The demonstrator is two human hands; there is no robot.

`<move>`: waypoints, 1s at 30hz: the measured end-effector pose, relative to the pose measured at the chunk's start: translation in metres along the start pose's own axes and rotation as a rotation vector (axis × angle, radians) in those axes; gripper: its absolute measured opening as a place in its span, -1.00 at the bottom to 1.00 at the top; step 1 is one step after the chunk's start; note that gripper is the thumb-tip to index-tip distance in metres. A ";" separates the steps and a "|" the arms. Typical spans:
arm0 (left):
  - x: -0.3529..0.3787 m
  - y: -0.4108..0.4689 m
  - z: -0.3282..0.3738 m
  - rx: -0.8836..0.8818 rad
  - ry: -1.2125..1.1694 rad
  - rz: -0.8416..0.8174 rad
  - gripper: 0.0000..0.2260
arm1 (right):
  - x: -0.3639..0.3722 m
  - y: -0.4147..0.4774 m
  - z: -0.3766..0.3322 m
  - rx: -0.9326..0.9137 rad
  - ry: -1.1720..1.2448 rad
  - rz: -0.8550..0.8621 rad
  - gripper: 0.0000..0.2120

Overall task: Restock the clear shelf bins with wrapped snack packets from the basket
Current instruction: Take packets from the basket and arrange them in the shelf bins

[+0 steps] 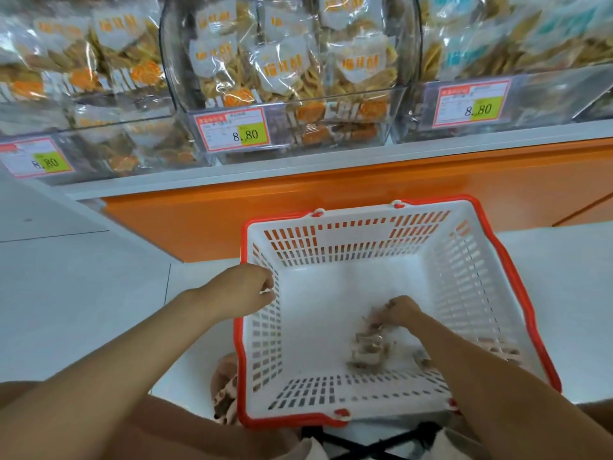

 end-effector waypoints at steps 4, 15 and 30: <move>-0.009 0.000 0.004 -0.010 -0.263 0.037 -0.73 | -0.019 -0.043 -0.071 -0.379 0.565 0.072 -0.79; -0.073 -0.043 0.037 0.088 -1.772 0.066 -0.66 | -0.038 -0.217 -0.200 -1.541 -0.223 0.920 -0.63; -0.165 -0.148 -0.043 0.241 -1.259 0.811 -0.77 | -0.039 -0.304 -0.329 -1.200 0.096 0.153 -0.23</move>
Point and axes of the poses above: each hand's wrist, its own y-axis towards the middle knuckle, its own x-axis out of the palm, z = x × y, the point moved 3 cm from there along y, towards the middle knuckle, and after that the axes turned 1 degree about -z, right-handed, at the moved point
